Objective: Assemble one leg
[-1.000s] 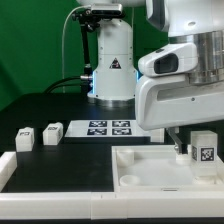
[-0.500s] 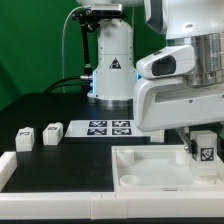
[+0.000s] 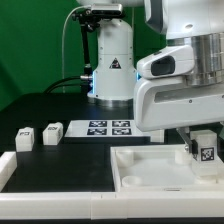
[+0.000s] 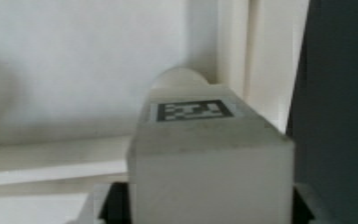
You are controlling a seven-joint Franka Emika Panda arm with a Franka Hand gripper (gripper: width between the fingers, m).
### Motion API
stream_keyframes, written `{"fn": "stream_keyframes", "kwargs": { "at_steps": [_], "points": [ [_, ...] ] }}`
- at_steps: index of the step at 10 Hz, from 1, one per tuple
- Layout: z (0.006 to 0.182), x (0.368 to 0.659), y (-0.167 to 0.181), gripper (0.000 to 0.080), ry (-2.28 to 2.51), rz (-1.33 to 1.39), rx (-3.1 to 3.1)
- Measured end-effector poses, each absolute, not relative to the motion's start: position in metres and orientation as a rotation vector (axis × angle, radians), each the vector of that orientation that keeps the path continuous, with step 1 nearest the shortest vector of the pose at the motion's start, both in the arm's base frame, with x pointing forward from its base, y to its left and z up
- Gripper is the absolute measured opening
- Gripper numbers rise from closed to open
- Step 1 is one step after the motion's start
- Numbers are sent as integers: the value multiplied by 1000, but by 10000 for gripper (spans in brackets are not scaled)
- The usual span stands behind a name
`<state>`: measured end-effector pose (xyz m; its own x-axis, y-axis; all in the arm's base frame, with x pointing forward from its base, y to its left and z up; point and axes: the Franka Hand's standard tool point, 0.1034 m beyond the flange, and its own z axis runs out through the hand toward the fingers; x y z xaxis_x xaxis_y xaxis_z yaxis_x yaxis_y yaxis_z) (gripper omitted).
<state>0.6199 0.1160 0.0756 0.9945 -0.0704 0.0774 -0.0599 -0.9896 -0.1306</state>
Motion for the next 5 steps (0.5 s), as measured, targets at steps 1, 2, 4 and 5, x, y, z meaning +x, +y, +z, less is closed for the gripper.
{"fn": "stream_keyframes", "kwargs": {
  "at_steps": [1,2,4,5],
  "points": [
    [75,621,115,290,357,-123,-2974],
    [75,622,113,291,575,-120,-2936],
    [74,622,112,291,861,-98,-2859],
    [74,622,110,291,1074,-77,-2776]
  ]
}}
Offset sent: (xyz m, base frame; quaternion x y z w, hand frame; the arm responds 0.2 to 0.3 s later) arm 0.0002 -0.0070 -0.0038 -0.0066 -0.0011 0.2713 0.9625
